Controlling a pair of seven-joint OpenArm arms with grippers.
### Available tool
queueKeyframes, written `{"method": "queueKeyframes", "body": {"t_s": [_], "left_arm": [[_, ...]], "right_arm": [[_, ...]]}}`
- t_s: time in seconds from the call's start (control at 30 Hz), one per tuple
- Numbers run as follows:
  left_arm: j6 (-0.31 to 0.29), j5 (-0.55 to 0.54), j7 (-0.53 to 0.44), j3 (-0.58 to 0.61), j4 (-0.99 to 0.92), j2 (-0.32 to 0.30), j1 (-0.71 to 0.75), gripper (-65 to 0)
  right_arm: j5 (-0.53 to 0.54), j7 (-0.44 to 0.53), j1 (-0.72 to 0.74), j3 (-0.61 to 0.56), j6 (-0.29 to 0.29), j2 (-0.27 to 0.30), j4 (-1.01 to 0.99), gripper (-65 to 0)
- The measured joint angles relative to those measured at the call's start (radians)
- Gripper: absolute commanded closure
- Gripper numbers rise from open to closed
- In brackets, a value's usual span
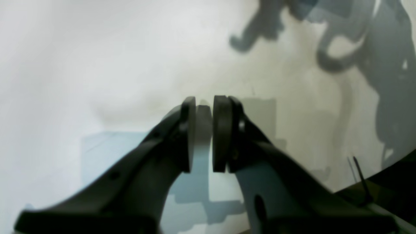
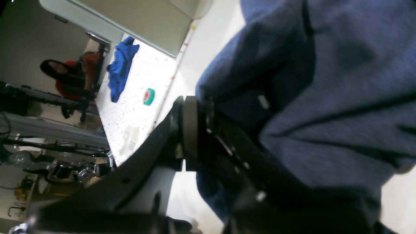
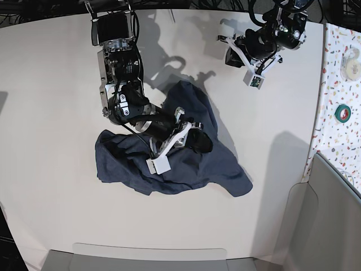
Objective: Layout the t-shirt on the table in an organized manner, then fold the t-shirt properly
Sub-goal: 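Drag the held shirt fold with the right gripper across the shirt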
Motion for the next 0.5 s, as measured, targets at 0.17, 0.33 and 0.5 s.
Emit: {"method": "queueKeyframes", "body": {"t_s": [0.17,0.33,0.5], "left_arm": [[0.000,0.000,-0.002,0.000,0.000,0.000,0.000,-9.8],[0.000,0.000,-0.006,-0.006,0.000,0.004,-0.002,-9.8],[0.000,0.002,-0.006,-0.008,0.005,0.035,-0.008,-9.9]], "right_arm": [[-0.002,-0.008,0.039,0.000,0.000,-0.018,0.025,0.0],[-0.002,0.000,0.100,0.008,0.001,-0.018,0.022,0.0],[-0.007,0.055,0.149,0.006,-0.001,-0.036,0.002,0.0]]}}
